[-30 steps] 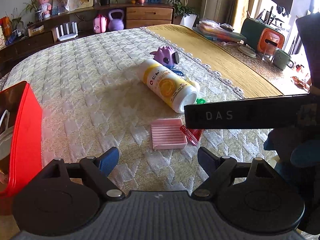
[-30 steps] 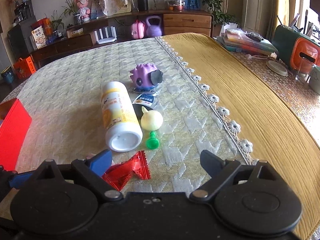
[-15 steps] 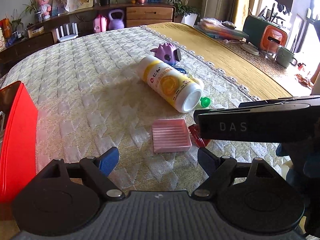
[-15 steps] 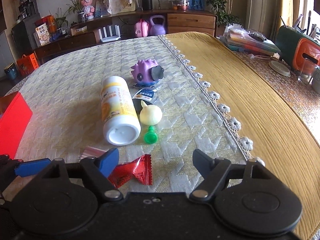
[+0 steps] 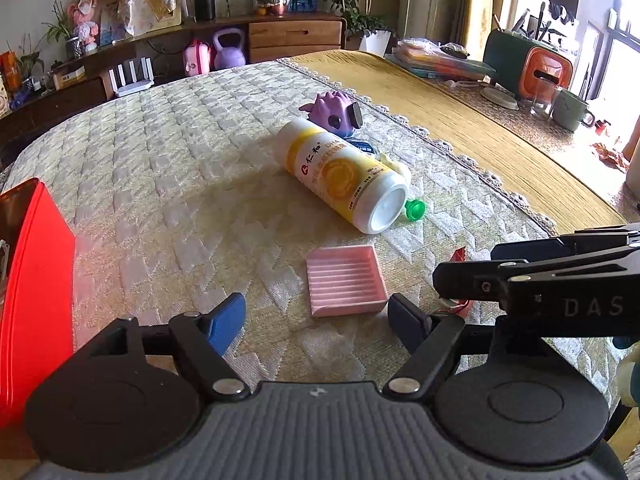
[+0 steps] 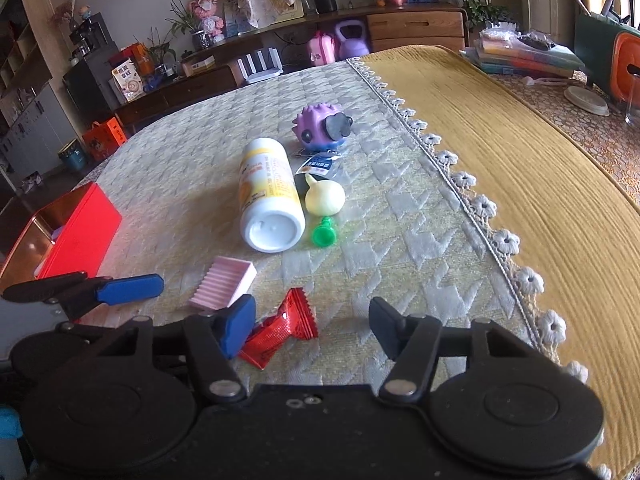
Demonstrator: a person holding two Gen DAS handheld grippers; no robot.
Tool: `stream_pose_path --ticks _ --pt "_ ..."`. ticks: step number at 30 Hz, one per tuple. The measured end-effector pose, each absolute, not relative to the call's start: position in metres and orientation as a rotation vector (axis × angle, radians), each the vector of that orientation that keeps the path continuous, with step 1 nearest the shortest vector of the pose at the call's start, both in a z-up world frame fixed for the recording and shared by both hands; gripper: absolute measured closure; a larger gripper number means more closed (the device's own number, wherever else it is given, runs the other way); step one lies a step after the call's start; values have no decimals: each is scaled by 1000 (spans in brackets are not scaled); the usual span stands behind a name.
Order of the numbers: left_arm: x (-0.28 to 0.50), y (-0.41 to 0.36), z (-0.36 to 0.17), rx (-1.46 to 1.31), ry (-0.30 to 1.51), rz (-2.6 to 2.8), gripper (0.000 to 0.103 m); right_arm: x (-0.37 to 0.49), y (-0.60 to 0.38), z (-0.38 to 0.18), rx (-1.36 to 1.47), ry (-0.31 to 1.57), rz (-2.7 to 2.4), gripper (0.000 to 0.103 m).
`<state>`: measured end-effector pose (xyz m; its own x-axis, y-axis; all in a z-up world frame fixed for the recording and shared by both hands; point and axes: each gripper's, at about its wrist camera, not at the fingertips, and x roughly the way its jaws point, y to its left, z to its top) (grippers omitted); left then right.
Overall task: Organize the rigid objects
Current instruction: 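Grasp the pink comb with the left gripper while the right gripper grasps the red wrapper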
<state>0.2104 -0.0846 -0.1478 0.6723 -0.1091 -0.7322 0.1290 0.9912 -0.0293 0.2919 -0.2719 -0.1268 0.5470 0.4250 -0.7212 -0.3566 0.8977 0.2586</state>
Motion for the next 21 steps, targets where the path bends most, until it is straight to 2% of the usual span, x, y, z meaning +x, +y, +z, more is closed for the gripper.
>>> stream_pose_path --ticks 3,10,12,14,21 --pt "210 -89 -148 45 814 -143 34 289 -273 -126 100 881 476 49" --pt "211 -91 -147 56 804 -180 49 289 -277 -129 202 908 509 72" --pt "212 -90 -146 53 804 -185 62 288 -277 -130 226 908 513 77" --pt "213 -88 -145 38 810 -188 62 287 -275 -129 233 905 512 82" --pt "211 -81 -140 -12 824 -187 63 282 -277 -125 246 888 493 84"
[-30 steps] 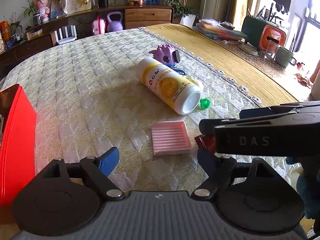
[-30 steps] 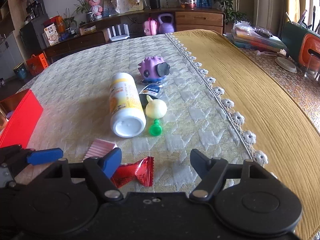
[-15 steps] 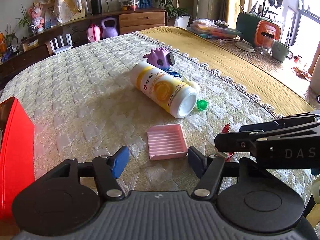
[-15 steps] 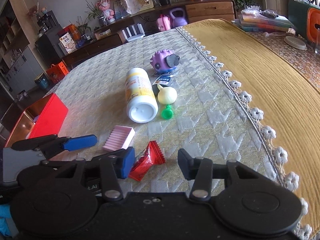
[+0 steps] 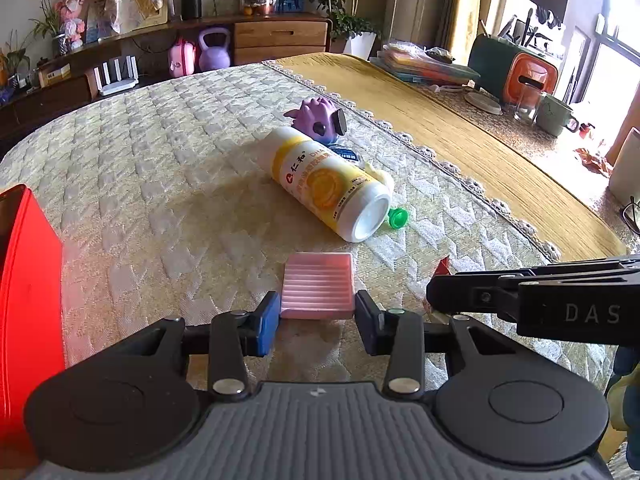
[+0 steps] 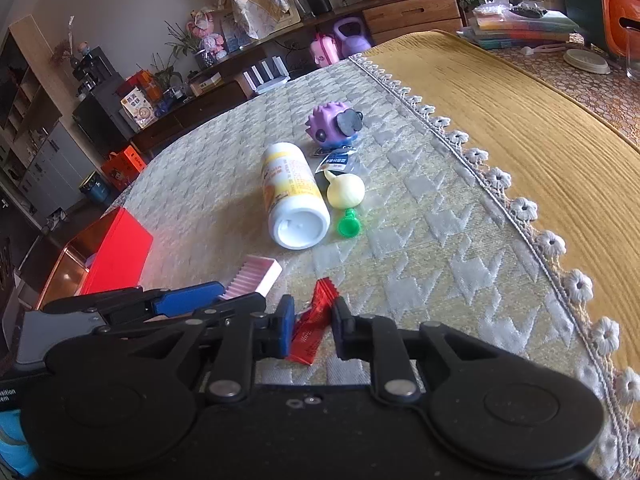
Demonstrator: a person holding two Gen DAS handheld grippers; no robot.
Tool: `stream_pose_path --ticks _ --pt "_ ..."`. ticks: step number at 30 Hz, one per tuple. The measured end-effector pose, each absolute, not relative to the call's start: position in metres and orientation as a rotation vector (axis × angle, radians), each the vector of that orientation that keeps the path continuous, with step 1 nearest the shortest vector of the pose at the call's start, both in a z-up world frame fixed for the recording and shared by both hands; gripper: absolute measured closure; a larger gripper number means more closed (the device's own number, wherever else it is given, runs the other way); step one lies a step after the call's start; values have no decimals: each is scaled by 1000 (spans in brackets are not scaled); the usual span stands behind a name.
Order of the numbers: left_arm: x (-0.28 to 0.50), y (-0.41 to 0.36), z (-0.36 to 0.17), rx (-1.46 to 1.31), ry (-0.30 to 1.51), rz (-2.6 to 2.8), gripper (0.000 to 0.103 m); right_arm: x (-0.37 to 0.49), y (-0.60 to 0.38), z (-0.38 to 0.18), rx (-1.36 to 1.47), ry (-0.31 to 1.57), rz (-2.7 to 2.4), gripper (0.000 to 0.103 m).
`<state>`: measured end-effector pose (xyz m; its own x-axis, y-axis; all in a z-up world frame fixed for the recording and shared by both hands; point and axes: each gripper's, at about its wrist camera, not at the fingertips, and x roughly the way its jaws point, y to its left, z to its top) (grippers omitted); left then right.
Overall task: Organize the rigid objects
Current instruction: 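Grasp the pink comb with the left gripper while the right gripper grasps the red wrapper, then carry the pink comb and red wrapper over the red tin with both grippers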
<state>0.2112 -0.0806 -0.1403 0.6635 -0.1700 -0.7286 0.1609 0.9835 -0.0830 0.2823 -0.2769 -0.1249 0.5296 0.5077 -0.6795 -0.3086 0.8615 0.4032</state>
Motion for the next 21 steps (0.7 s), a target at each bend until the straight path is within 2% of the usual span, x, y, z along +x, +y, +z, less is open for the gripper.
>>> stream_pose_path --ticks 21 --pt "165 -43 -79 -105 800 -134 63 249 -261 -71 261 801 551 85"
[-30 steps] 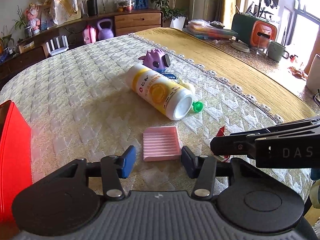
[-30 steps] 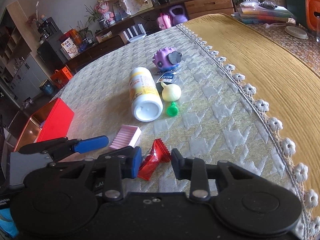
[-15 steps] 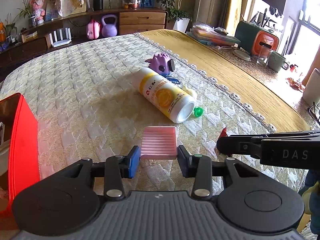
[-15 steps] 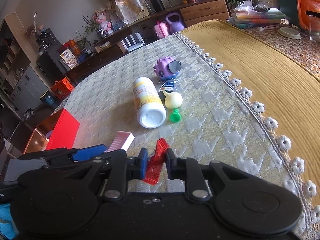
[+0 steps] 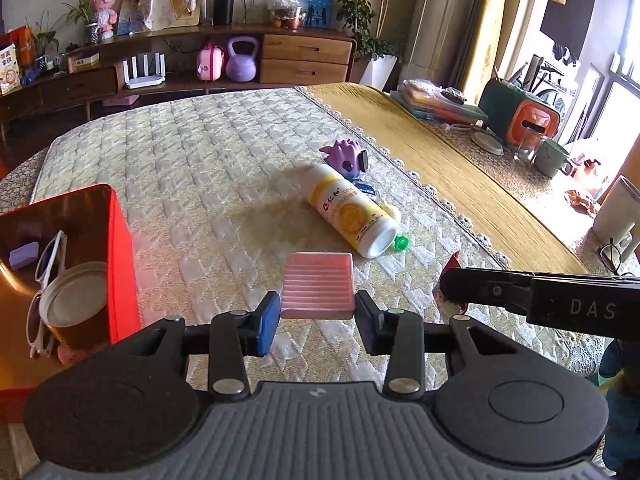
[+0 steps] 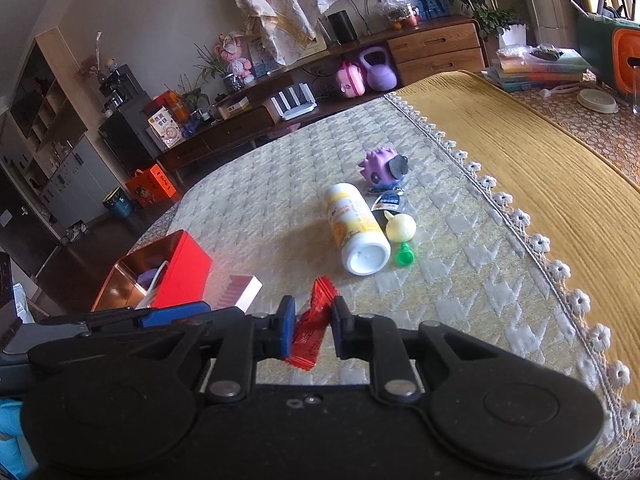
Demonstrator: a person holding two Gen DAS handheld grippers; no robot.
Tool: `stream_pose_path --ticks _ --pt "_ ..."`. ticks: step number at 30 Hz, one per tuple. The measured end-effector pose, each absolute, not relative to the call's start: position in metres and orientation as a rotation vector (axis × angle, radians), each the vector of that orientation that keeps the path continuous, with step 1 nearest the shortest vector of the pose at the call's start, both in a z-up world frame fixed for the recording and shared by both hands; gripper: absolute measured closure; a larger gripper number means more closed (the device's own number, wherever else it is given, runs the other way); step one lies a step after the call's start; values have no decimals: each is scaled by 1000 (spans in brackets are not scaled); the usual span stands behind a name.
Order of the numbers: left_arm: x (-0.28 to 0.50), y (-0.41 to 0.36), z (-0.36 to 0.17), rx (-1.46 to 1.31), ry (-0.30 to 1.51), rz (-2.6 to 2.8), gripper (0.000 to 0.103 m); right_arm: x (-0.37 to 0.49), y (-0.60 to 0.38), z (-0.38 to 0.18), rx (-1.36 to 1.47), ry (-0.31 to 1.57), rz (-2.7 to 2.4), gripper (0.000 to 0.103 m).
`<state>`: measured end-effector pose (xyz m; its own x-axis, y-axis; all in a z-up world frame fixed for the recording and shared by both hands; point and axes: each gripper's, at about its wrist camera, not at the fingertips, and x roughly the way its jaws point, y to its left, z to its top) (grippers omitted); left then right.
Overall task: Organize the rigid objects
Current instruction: 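Carry the pink comb and red wrapper over the red tin with both grippers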
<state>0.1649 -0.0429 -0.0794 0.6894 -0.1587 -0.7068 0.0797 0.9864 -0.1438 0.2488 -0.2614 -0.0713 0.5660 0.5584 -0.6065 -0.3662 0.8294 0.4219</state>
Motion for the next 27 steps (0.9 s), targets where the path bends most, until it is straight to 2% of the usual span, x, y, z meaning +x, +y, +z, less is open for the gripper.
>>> stream_pose_path --ticks 14,27 --pt "123 30 -43 -147 737 -20 63 226 -198 -39 188 761 669 85" --pt "104 108 -46 -191 719 126 63 224 -125 -28 109 757 766 85"
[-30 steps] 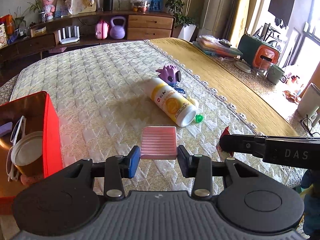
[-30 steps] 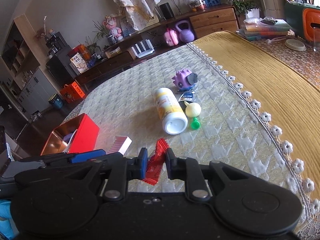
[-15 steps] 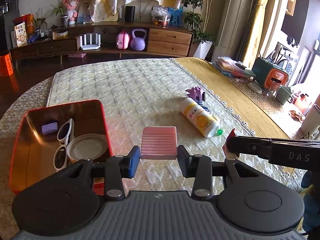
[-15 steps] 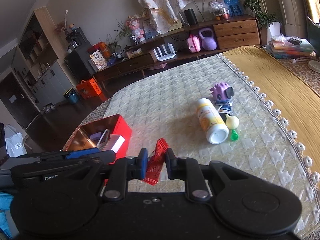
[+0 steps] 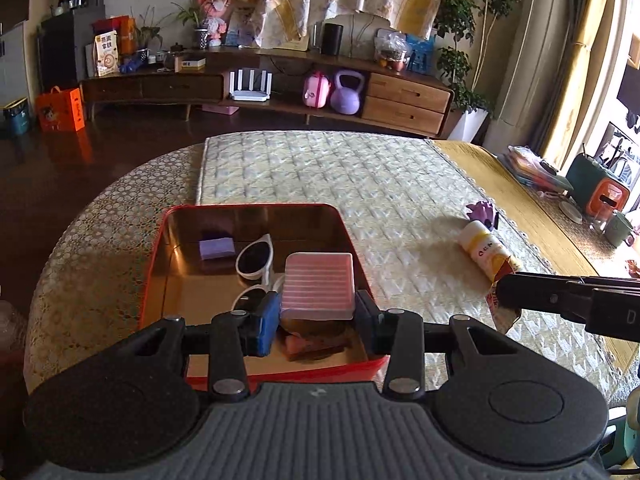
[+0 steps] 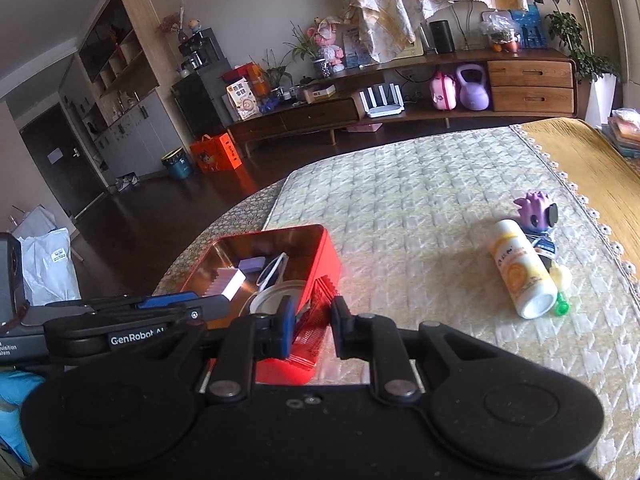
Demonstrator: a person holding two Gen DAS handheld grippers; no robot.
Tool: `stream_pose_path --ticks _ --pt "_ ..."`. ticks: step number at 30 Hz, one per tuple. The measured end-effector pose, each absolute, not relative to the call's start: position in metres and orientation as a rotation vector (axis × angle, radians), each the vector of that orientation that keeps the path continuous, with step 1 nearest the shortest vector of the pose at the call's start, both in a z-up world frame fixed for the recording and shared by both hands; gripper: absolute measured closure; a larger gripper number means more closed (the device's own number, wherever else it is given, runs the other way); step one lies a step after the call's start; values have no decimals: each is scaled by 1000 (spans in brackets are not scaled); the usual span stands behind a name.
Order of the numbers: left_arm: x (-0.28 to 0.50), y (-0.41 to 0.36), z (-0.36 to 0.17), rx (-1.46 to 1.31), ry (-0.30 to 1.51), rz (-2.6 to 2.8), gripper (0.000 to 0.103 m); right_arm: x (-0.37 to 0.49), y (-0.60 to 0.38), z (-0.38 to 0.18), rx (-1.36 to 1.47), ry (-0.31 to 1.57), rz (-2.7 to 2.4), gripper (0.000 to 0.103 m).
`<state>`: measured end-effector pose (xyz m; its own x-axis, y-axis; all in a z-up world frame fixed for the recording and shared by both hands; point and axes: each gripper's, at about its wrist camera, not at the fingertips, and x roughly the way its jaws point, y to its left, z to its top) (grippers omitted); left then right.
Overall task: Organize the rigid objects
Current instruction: 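Carry the pink comb and red wrapper over the red tin with both grippers, then open the left gripper over the tin while the right gripper releases the red wrapper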
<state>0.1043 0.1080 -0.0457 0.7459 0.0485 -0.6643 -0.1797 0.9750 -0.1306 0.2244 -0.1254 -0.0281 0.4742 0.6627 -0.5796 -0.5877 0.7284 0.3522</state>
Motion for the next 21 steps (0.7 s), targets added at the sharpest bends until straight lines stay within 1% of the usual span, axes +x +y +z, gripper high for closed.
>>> stream_pose_path --ticks 10,21 --pt "121 153 -67 -180 750 224 63 245 -70 -34 33 777 817 84" --pt "153 170 -88 -134 785 249 63 279 -8 -50 -80 795 838 85"
